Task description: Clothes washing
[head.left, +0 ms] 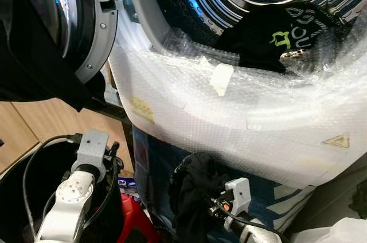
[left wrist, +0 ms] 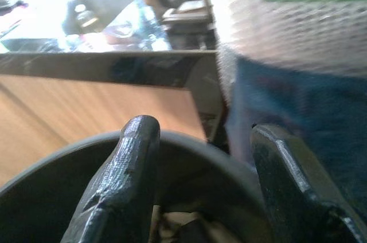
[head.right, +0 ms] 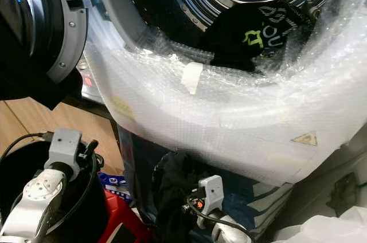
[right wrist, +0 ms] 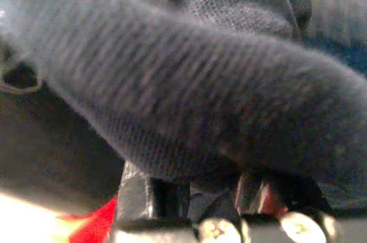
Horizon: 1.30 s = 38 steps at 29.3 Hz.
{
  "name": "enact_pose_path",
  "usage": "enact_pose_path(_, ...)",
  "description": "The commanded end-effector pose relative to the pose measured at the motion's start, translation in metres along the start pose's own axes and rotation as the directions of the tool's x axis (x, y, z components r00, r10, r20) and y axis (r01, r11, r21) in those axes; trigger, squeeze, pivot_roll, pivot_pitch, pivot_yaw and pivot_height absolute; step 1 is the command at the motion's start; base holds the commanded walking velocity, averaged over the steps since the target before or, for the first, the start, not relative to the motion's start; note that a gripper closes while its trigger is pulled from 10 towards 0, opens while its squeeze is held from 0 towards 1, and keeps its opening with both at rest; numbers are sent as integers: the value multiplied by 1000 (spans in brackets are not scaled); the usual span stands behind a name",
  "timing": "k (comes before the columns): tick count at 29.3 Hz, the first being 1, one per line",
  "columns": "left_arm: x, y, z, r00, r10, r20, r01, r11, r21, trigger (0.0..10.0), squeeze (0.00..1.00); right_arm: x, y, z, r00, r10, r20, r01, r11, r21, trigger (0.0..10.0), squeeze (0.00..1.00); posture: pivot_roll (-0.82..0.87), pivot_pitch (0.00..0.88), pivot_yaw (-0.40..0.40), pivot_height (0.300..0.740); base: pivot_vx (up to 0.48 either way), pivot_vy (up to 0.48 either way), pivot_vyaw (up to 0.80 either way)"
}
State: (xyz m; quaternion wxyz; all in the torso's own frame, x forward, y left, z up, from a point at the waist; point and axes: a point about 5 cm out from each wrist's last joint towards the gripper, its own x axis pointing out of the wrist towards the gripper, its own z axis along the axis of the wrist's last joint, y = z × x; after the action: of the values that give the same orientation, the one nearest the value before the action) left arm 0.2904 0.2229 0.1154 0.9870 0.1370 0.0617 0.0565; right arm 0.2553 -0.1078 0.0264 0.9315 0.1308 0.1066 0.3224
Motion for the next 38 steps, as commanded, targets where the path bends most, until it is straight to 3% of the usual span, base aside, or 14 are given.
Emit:
enact_pose_path(1,-4,6,-15,997,73,-10,-73,995,61,10000,0,0,8,15,996,78,52,-76,997,-25,0,0,-17,47,1,740,0,0,0)
enact_pose_path(11,-11,17,-32,975,220,-25,-220,976,13,10000,0,-13,32,43,956,275,103,-271,961,-55,0,0,-12,44,-8,740,0,0,0)
enact_pose_path(15,-9,17,-37,971,235,-31,-235,972,16,10000,0,-28,46,55,925,370,90,-363,928,-82,0,0,-10,36,-13,740,0,0,0)
enact_pose_path(18,-5,13,-35,972,233,-20,-233,973,9,10000,0,-48,65,74,866,490,105,-482,871,-89,0,0,-21,35,-14,740,0,0,0)
enact_pose_path(20,-3,10,-36,974,226,-20,-226,974,10,10000,0,-54,77,100,815,550,183,-535,835,-125,0,0,-33,34,-9,740,0,0,0)
enact_pose_path(21,-3,10,-36,974,226,-20,-226,974,10,10000,0,-54,77,100,815,550,183,-535,835,-125,0,0,-33,34,-9,740,0,0,0)
enact_pose_path(23,-1,7,-37,976,215,-24,-215,977,7,10000,0,-51,86,153,743,560,367,-529,827,-190,0,0,-36,34,-8,740,0,0,0)
enact_pose_path(25,0,6,-37,977,211,-21,-211,977,10,10000,0,-47,84,178,712,545,443,-495,837,-234,0,0,-37,32,-4,740,0,0,0)
enact_pose_path(28,1,5,-36,978,209,-20,-209,978,11,10000,0,-44,82,196,691,529,492,-461,847,-264,0,0,-31,29,-3,740,0,0,0)
enact_pose_path(29,2,3,-36,978,206,-18,-206,979,9,10000,0,-43,76,225,642,528,556,-434,848,-304,0,0,-26,24,1,740,0,0,0)
enact_pose_path(30,2,3,-36,978,206,-18,-206,979,9,10000,0,-43,76,225,642,528,556,-434,848,-304,0,0,-26,24,1,740,0,0,0)
enact_pose_path(31,3,3,-35,978,206,-16,-206,979,5,10000,0,-43,69,253,602,528,599,-411,848,-334,0,0,-26,23,-1,740,0,0,0)
enact_pose_path(36,5,3,-35,978,208,-12,-208,978,3,10000,0,-42,63,280,579,531,619,-391,847,-361,0,0,-24,14,-1,740,0,0,0)
enact_pose_path(38,5,3,-35,978,209,-13,-209,978,-3,10000,0,-38,62,301,559,575,597,-385,818,-427,0,0,-25,9,-1,740,0,0,0)
